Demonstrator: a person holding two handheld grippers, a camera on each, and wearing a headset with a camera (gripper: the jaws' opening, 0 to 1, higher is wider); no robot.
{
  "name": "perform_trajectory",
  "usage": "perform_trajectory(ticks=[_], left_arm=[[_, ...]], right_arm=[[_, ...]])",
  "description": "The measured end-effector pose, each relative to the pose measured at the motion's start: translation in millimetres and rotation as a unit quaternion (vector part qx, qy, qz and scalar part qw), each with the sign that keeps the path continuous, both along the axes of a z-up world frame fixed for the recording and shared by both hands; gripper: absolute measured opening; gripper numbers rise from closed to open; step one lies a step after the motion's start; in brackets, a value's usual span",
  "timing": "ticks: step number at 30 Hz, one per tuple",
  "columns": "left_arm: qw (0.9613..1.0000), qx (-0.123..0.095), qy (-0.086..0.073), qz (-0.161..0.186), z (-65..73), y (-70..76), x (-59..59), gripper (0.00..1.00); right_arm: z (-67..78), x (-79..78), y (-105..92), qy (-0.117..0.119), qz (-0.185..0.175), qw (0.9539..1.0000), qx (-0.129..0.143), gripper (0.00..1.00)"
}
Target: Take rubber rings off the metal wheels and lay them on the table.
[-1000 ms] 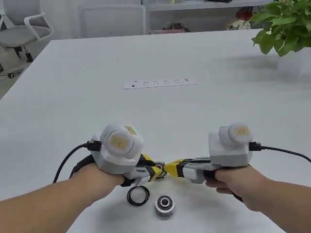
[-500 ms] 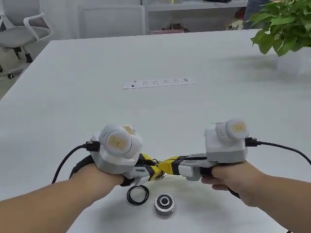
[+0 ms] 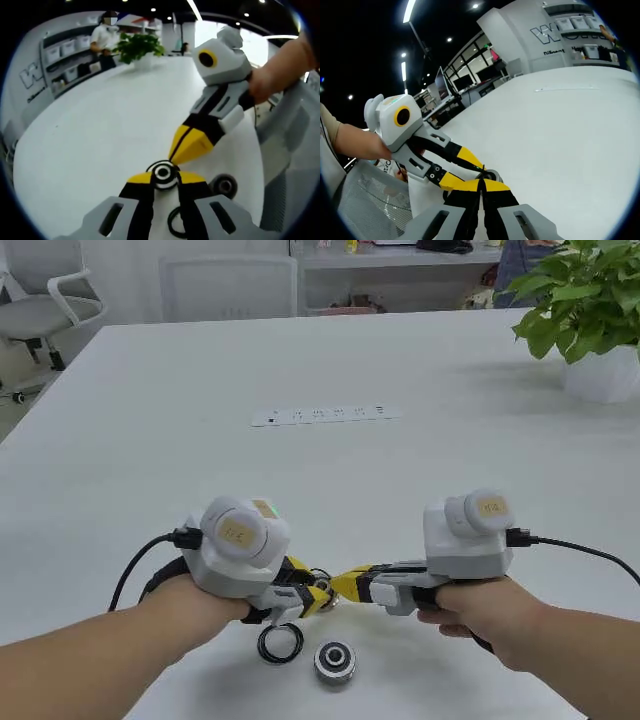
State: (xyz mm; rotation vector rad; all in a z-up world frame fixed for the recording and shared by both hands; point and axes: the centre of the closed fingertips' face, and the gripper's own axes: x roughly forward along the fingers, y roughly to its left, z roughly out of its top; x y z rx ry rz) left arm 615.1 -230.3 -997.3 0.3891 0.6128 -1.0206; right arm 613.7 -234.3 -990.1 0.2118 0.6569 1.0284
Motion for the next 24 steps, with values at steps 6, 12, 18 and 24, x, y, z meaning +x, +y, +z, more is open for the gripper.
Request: perform_trajectory(ticks=[6, 12, 18, 24], left_arm=[[0.9998, -0.011, -0.005, -0.017, 10.2, 3.7, -7.7, 0.26], [0.9992, -0.038, -0.004, -0.01, 26.0, 9.7, -14.0, 0.35], [0.9985, -0.051, -0.014, -0.011, 39.3, 17.9, -23.7, 0.39], [0.9968, -0.078, -0.015, 0.005, 52.2, 26.2, -30.2, 0.44]], right_arm=[[3.5, -0.6, 0.1, 0.003, -0.001, 1.0, 0.004, 0.0], [8.8, -2.5, 0.1, 0.004, -0.001, 0.9999, 0.01, 0.0], [15.9, -5.0, 0.7, 0.003, -0.001, 0.9998, 0.019, 0.0], [20.7, -7.8, 3.4, 0.002, 0.001, 0.9997, 0.025, 0.0]])
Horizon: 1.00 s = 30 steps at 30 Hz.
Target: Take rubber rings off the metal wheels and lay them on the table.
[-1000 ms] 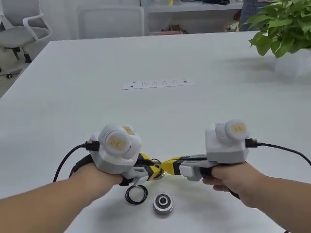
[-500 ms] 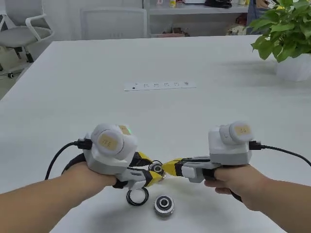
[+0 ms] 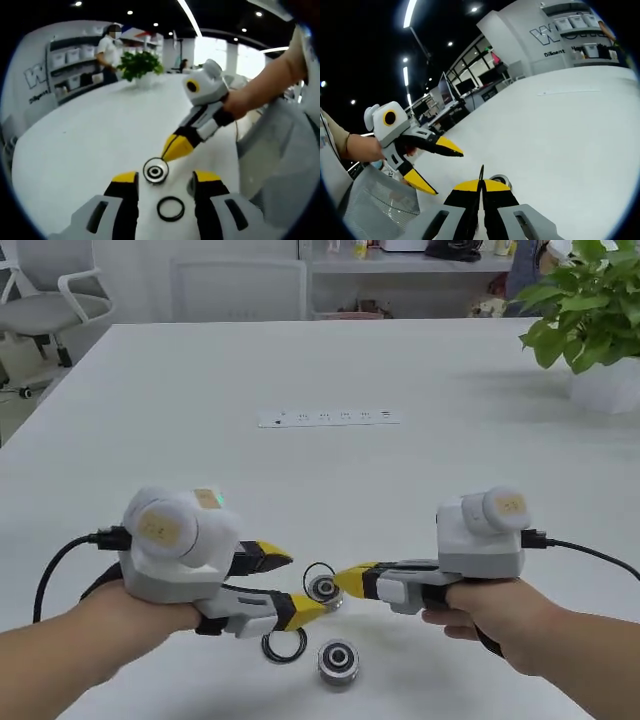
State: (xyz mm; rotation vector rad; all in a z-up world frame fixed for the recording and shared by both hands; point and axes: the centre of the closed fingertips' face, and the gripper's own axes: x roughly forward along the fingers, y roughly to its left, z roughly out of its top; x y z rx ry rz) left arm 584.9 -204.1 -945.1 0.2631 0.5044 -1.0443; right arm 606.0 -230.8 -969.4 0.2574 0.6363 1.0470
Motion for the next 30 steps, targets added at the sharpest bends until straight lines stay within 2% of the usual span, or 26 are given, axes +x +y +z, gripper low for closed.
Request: perform_trajectory(ticks=[4, 7, 16, 30], left_arm=[[0.9999, -0.002, -0.011, 0.006, 5.8, 9.6, -3.9, 0.48], [0.9999, -0.006, -0.004, 0.011, 6.6, 19.0, -8.6, 0.51], [0.9995, -0.013, 0.0, 0.027, 9.8, 38.3, -22.1, 0.59], [0.9978, -0.02, 0.006, 0.064, 8.0, 64.6, -29.0, 0.62]], right_arm=[[2.5, -5.2, 4.3, 0.001, 0.01, 0.9999, 0.003, 0.0], [4.9, -11.4, 9.9, -0.001, 0.023, 0.9997, 0.001, 0.0], [4.6, -26.1, 26.7, 0.004, 0.057, 0.9984, 0.0, 0.0], [-7.6, -43.7, 44.5, 0.019, 0.098, 0.9948, -0.019, 0.0]])
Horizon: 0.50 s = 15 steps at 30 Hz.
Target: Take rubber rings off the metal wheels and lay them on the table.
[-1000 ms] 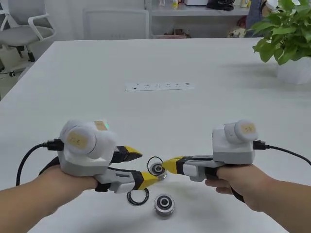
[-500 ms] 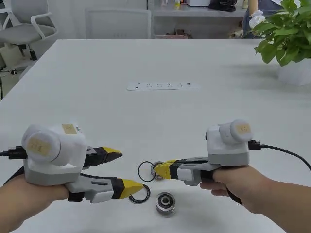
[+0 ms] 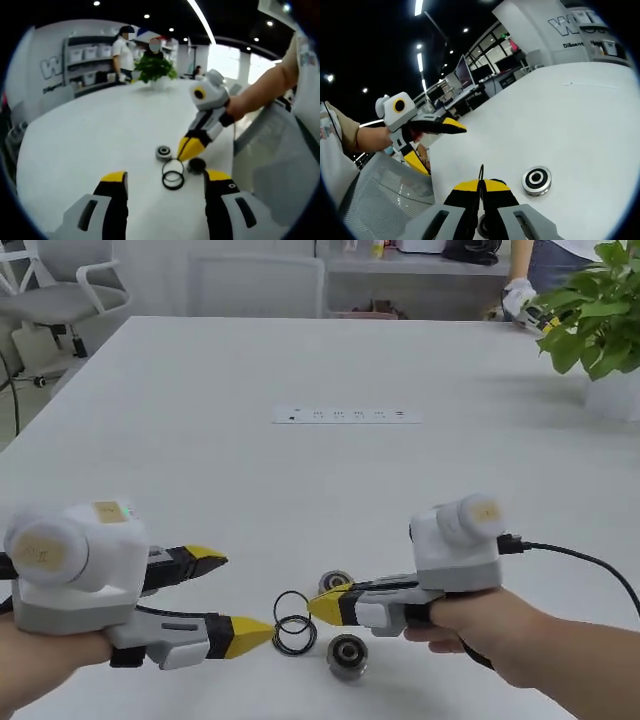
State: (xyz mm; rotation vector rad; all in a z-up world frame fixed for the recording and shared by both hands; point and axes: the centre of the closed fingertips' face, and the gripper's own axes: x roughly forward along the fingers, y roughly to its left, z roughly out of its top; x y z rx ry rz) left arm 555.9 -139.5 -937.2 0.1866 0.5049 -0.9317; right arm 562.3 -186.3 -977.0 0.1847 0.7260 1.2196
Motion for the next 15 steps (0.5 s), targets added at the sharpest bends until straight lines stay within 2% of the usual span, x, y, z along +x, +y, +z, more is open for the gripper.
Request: perform_trajectory(ticks=[15], left_arm=[[0.9998, -0.001, 0.012, 0.016, -7.5, 9.6, -9.2, 0.62]], right_arm=[[-18.1, -3.9, 0.1, 0.008, 0.008, 0.9995, -0.031, 0.0]])
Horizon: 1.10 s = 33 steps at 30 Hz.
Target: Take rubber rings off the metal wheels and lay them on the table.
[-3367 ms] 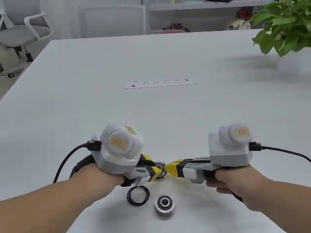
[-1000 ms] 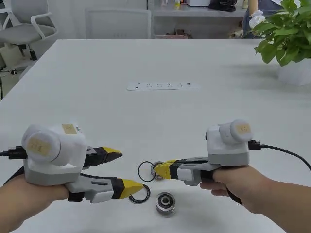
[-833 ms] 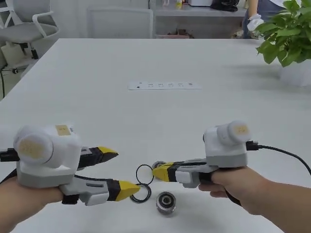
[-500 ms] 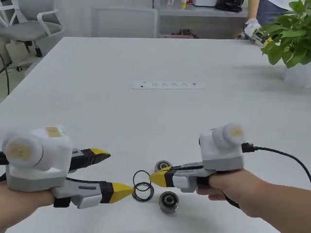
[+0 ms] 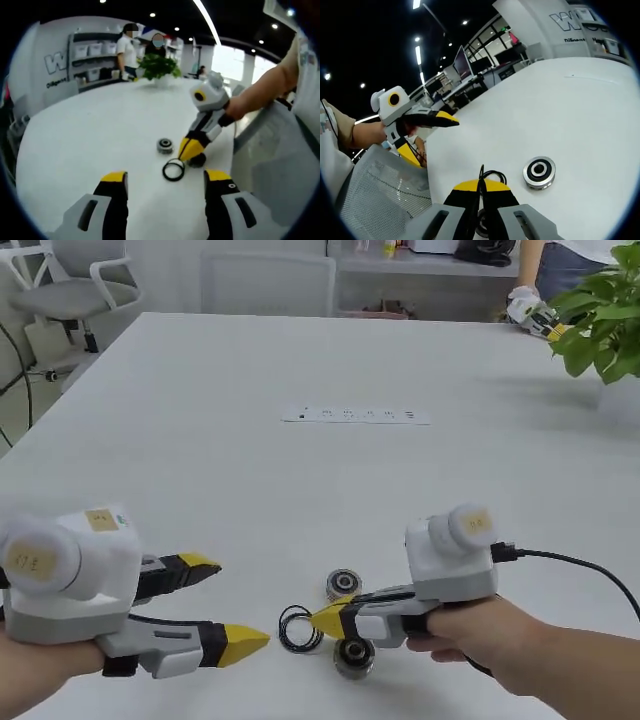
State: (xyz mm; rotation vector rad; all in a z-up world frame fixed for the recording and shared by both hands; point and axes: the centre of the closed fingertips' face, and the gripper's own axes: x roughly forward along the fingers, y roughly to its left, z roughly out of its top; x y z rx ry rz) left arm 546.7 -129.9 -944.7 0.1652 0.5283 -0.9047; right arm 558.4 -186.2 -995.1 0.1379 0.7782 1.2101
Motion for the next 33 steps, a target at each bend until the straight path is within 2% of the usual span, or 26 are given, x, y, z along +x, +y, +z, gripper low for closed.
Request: perform_trajectory(ticks=[9, 17, 24, 33], left_arm=[[1.0, 0.002, -0.001, 0.002, 0.8, 1.6, 1.8, 0.62], [1.0, 0.003, 0.002, -0.002, -0.1, -1.7, 0.0, 0.62], [1.0, 0.003, -0.001, -0.003, 4.5, -2.0, 1.0, 0.62], [1.0, -0.002, -0.003, 0.002, 10.4, -1.7, 2.6, 0.63]], right_arm=[[-3.6, 0.8, -2.9, -0.011, 0.002, 0.9998, -0.016, 0.01], [-3.8, 3.6, -8.0, -0.02, -0.004, 0.9996, -0.021, 0.11], [4.4, 5.6, -11.7, -0.029, -0.006, 0.9994, -0.018, 0.15], [27.2, 12.2, -22.1, -0.047, -0.021, 0.9987, 0.0, 0.22]])
